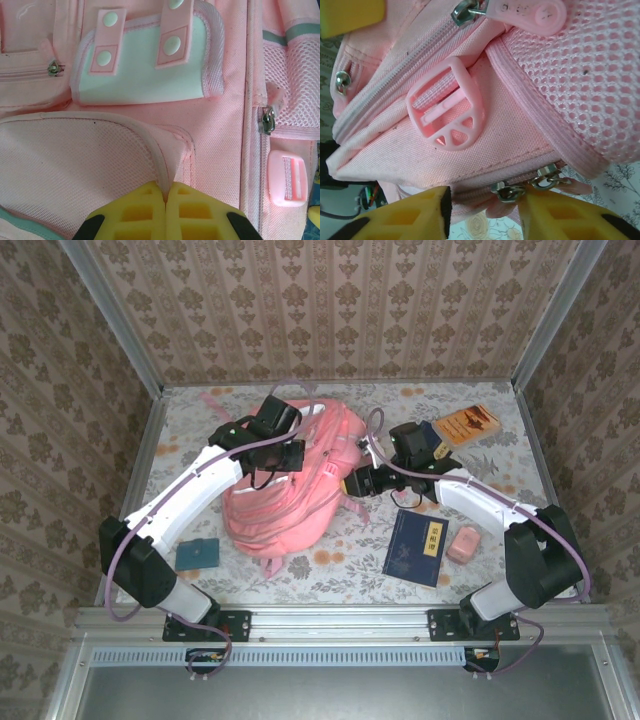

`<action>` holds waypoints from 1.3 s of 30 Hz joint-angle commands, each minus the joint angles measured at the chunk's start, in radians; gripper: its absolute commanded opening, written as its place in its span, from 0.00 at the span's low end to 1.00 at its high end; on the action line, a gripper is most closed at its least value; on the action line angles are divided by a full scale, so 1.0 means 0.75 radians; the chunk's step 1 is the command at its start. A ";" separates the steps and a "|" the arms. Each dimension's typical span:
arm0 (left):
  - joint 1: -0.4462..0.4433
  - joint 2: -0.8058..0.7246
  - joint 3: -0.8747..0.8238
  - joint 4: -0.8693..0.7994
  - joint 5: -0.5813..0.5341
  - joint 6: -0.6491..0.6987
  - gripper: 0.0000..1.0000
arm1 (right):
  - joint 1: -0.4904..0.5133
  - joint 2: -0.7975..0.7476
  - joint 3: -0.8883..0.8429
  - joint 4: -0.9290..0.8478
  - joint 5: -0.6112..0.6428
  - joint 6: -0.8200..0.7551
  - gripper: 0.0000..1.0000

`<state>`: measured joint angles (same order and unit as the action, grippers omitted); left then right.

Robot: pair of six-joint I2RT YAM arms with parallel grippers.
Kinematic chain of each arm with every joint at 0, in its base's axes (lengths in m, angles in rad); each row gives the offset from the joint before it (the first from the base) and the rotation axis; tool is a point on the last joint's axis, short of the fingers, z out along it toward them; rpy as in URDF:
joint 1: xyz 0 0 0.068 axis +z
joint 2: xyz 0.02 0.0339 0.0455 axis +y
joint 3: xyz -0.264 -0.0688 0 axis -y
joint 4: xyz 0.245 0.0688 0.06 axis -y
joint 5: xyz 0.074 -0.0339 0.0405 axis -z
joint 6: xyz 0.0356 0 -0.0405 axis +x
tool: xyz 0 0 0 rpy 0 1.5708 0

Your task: Pack the student bag

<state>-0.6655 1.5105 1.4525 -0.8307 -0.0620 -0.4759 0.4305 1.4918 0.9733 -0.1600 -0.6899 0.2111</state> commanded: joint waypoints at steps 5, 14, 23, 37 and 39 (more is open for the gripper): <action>0.020 -0.047 0.010 0.123 0.010 -0.028 0.00 | 0.007 -0.019 0.013 -0.045 0.009 -0.083 0.47; 0.024 -0.047 0.000 0.146 0.034 -0.054 0.00 | 0.023 0.016 0.027 -0.044 0.037 -0.101 0.22; 0.032 -0.050 -0.015 0.167 0.018 -0.089 0.00 | 0.042 -0.020 0.019 -0.080 0.165 -0.112 0.05; 0.031 0.110 -0.115 0.479 -0.167 -0.533 0.00 | 0.341 -0.224 -0.127 -0.124 0.375 -0.094 0.00; 0.025 0.151 -0.086 0.492 -0.146 -0.541 0.00 | 0.381 -0.206 -0.138 -0.112 0.393 -0.078 0.00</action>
<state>-0.6651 1.5703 1.3483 -0.5980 -0.0784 -0.7994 0.6674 1.3594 0.8921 -0.2241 -0.3717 0.1371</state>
